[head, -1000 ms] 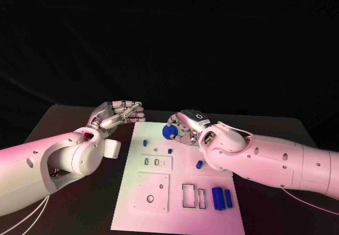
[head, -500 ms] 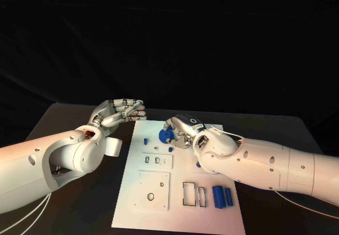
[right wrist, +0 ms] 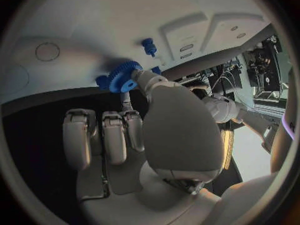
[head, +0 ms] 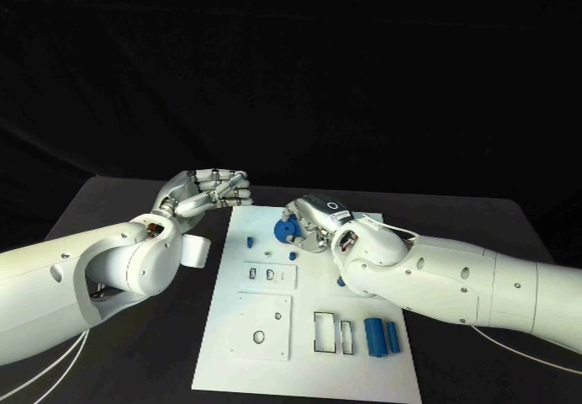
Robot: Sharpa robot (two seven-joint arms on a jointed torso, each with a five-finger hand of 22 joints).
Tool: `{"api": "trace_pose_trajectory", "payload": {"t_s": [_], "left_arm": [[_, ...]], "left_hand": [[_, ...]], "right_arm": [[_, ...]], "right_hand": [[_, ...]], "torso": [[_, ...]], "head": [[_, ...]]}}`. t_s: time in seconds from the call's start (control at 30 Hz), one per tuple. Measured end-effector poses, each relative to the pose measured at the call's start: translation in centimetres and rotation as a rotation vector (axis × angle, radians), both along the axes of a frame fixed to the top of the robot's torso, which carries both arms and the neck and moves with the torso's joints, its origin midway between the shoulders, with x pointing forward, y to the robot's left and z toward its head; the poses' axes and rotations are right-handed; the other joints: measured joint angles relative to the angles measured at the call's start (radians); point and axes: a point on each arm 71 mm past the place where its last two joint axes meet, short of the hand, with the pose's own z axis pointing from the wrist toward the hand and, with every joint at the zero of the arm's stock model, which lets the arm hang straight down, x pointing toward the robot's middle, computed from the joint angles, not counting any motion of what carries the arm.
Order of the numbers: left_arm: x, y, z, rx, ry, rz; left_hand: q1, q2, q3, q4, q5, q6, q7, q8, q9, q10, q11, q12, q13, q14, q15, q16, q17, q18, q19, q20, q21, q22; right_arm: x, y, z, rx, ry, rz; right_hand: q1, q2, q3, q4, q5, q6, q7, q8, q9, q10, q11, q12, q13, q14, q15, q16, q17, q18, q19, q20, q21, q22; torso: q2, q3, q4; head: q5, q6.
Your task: Assemble the parts on the task board
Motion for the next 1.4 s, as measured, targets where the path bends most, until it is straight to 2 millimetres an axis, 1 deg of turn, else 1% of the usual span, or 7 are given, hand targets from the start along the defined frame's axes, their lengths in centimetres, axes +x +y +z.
{"api": "trace_pose_trajectory", "payload": {"t_s": [0.23, 0.5, 0.67, 0.7, 0.97, 1.2, 1.4], "left_arm": [[0.00, 0.01, -0.01, 0.000, 0.001, -0.001], [0.01, 0.02, -0.02, 0.000, 0.002, -0.002], [0.02, 0.02, -0.03, 0.000, 0.003, -0.002], [0.02, 0.02, -0.03, 0.000, 0.003, -0.002], [0.04, 0.03, -0.05, 0.001, 0.005, -0.002], [0.07, 0.05, -0.07, 0.001, 0.006, -0.002], [0.08, 0.06, -0.08, 0.001, 0.006, -0.002]], "left_hand": [[0.000, 0.000, 0.000, 0.000, 0.000, 0.000, 0.000, 0.000, 0.000, 0.000, 0.000, 0.000, 0.000, 0.000, 0.000, 0.000, 0.000, 0.000, 0.000, 0.000, 0.000, 0.000], [0.000, 0.000, 0.003, -0.003, 0.000, 0.000, 0.000, 0.000, 0.001, 0.000, 0.000, -0.004, 0.000, 0.000, 0.000, 0.000, 0.002, 0.000, 0.000, 0.000, 0.000, -0.001], [0.000, 0.000, 0.003, -0.003, 0.000, 0.000, 0.000, 0.000, 0.001, 0.000, 0.000, -0.004, 0.000, 0.000, 0.000, 0.000, 0.002, 0.000, 0.000, 0.000, 0.000, -0.001], [0.000, 0.000, 0.003, -0.003, 0.000, 0.000, 0.000, 0.000, 0.001, 0.000, 0.000, -0.004, 0.000, 0.000, 0.000, 0.000, 0.002, 0.000, 0.000, 0.000, 0.000, -0.001], [0.000, 0.000, 0.003, -0.003, 0.000, 0.000, 0.000, 0.000, 0.001, 0.000, 0.000, -0.004, 0.000, 0.000, 0.000, 0.000, 0.002, 0.000, 0.000, 0.000, 0.000, -0.001], [0.000, 0.000, 0.003, -0.003, 0.000, 0.000, 0.000, 0.000, 0.001, 0.000, 0.000, -0.004, 0.000, 0.000, 0.000, 0.000, 0.004, 0.000, 0.000, 0.000, 0.000, -0.001], [0.000, 0.000, 0.003, -0.003, 0.000, 0.000, 0.000, 0.000, 0.000, 0.000, 0.000, -0.004, 0.000, 0.000, 0.000, 0.000, 0.004, 0.000, 0.000, 0.000, 0.000, -0.001]], "right_arm": [[0.10, -0.15, -0.03, 0.000, -0.008, -0.012], [0.13, 0.03, -0.08, -0.001, -0.009, -0.015], [0.16, 0.14, -0.14, -0.004, -0.007, -0.014], [0.18, 0.13, -0.16, -0.005, -0.006, -0.015], [0.31, 0.05, -0.27, -0.016, 0.003, -0.023], [0.23, 0.02, -0.33, -0.022, 0.013, -0.022], [0.28, -0.76, -0.43, -0.026, 0.027, -0.034]], "right_hand": [[-0.001, -0.001, 0.005, -0.005, -0.001, -0.001, -0.002, -0.003, 0.000, 0.000, 0.000, 0.000, 0.000, 0.000, 0.000, 0.000, 0.000, 0.000, 0.000, 0.000, 0.000, 0.000], [-0.041, -0.014, 0.014, -0.014, -0.018, -0.005, -0.006, -0.029, 0.013, 0.000, 0.000, -0.009, 0.000, 0.000, 0.000, 0.000, 0.000, 0.000, 0.002, 0.002, 0.000, 0.001], [-0.071, -0.011, 0.012, -0.021, -0.024, -0.051, 0.013, -0.065, 0.004, 0.000, 0.011, -0.019, 0.000, 0.002, 0.009, 0.000, 0.000, 0.000, 0.005, 0.006, 0.000, 0.001], [-0.077, -0.017, 0.010, -0.023, -0.024, -0.054, 0.015, -0.069, 0.001, 0.000, 0.011, -0.022, 0.000, 0.002, 0.009, 0.000, 0.000, 0.000, 0.005, 0.012, 0.000, 0.001], [-0.077, -0.018, 0.003, -0.023, -0.024, -0.061, 0.016, -0.075, 0.000, 0.000, 0.011, -0.025, 0.000, 0.002, 0.009, 0.000, 0.000, 0.000, 0.005, 0.013, 0.000, 0.001], [-0.092, -0.031, -0.021, -0.013, -0.024, -0.061, 0.016, -0.081, 0.000, 0.000, 0.018, -0.025, 0.000, 0.002, 0.016, 0.000, 0.001, 0.000, 0.005, 0.013, 0.000, 0.000], [-0.145, -0.004, -0.060, 0.019, 0.000, -0.058, 0.012, -0.089, 0.004, 0.000, 0.018, -0.025, 0.000, 0.002, 0.016, 0.000, 0.001, 0.000, 0.002, 0.016, 0.000, 0.000]], "torso": [[0.000, 0.0003, -0.0009], [0.000, 0.0003, -0.0006], [0.000, -0.0001, -0.0007], [0.000, -0.0002, -0.0008], [0.000, -0.0003, -0.0012], [0.000, -0.0001, -0.0006], [0.000, 0.0002, -0.0018]], "head": [[0.002, -0.001], [0.002, -0.002], [0.002, -0.004], [0.001, -0.004], [0.002, -0.004], [0.003, -0.006], [0.005, -0.004]]}}
